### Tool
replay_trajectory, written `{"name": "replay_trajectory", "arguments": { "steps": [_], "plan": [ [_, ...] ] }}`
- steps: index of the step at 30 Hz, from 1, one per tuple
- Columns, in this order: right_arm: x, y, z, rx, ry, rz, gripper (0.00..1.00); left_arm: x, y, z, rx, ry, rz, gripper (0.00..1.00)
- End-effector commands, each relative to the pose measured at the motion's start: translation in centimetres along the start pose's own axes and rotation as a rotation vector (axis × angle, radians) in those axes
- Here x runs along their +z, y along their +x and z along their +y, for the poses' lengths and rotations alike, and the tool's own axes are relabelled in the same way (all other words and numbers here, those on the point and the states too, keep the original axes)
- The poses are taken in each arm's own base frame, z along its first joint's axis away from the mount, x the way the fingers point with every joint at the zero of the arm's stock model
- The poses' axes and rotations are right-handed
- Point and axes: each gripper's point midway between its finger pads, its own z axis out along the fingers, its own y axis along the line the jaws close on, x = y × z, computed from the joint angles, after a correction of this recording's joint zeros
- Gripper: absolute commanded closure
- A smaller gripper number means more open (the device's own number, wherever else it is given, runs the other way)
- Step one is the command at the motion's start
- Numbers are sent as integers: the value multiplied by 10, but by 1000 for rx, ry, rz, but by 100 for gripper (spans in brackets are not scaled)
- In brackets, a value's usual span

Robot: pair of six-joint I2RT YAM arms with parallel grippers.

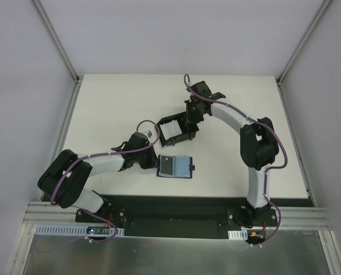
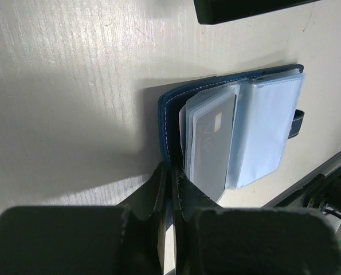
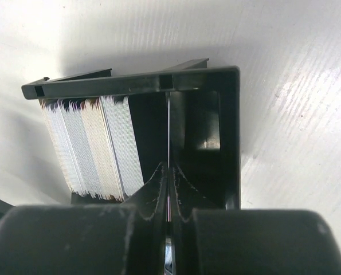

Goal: Put the credit cards into the card holder
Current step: Pick up the credit card from the storage box, then turn over the card holder at the center of the board.

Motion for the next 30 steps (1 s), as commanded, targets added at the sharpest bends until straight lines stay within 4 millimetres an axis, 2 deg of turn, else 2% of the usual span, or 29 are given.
{"name": "replay_trajectory", "arguments": {
  "steps": [1,8,13,15,17,18,22,26,27,30],
  "plan": [
    [-48,-21,14,-92,40,-102,100,-1,30,46,11,-163,91,100],
    [-87,-18,19,-113,47,-212,100,-1,30,46,14,-160,93,100],
    [-105,9,23,-44,-12,-228,100,-2,30,45,13,-152,91,100],
    [-111,27,27,7,-48,-234,99,-3,31,44,9,-151,89,100],
    [-112,49,32,38,-76,-237,100,-4,31,45,9,-152,90,100],
    [-108,67,32,53,-71,-217,100,-3,32,45,9,-153,91,100],
    [-99,114,38,83,-60,-176,100,-4,33,45,6,-147,98,100],
    [-86,143,35,120,-42,-147,100,-5,34,46,-1,-149,94,100],
    [-83,145,29,127,-10,-155,100,-5,34,46,-1,-151,94,100],
    [-76,154,29,126,3,-146,100,-5,35,46,-2,-150,95,100]
  ]
}}
